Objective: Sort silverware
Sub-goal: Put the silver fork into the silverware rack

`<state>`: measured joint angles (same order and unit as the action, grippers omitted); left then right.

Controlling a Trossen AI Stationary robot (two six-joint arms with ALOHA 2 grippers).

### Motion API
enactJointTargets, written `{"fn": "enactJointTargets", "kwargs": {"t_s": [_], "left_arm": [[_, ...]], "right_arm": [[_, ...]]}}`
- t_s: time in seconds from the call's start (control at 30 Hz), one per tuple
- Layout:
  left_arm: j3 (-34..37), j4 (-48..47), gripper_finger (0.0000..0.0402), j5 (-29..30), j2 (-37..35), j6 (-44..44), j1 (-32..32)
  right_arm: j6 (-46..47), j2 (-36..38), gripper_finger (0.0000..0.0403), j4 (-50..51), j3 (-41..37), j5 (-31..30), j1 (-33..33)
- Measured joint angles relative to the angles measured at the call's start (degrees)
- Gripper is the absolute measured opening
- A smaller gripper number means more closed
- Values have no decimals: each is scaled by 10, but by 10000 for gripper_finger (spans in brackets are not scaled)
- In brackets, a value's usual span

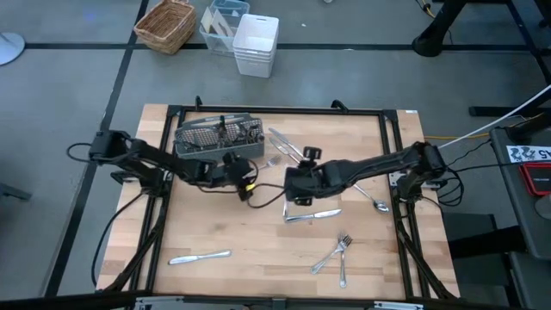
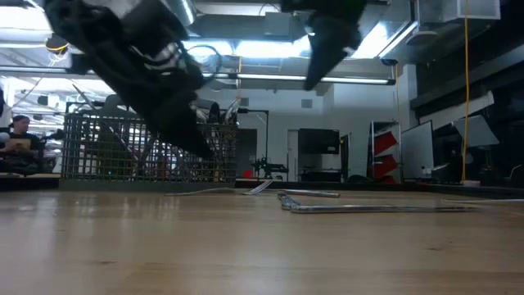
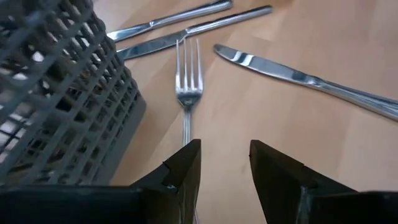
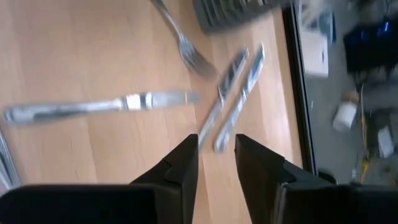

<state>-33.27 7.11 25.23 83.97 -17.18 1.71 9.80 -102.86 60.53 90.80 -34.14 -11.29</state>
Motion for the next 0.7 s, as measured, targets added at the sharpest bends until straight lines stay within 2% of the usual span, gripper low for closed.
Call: {"fn": "enactJointTargets", "kwargs": {"t_s": [0.33,0.5,0.7], "left_arm": [[-90,-4,129,-13,125,38,-47],[-104,-5,129,-14,156,33,-63],[-105,-10,129,-11,173,26,-77]], "right_arm": [[90,12,108,159,0,-4,-26],[128,12,108,219,0,-15,-55],[184,12,108,279,0,-57,-92]]}}
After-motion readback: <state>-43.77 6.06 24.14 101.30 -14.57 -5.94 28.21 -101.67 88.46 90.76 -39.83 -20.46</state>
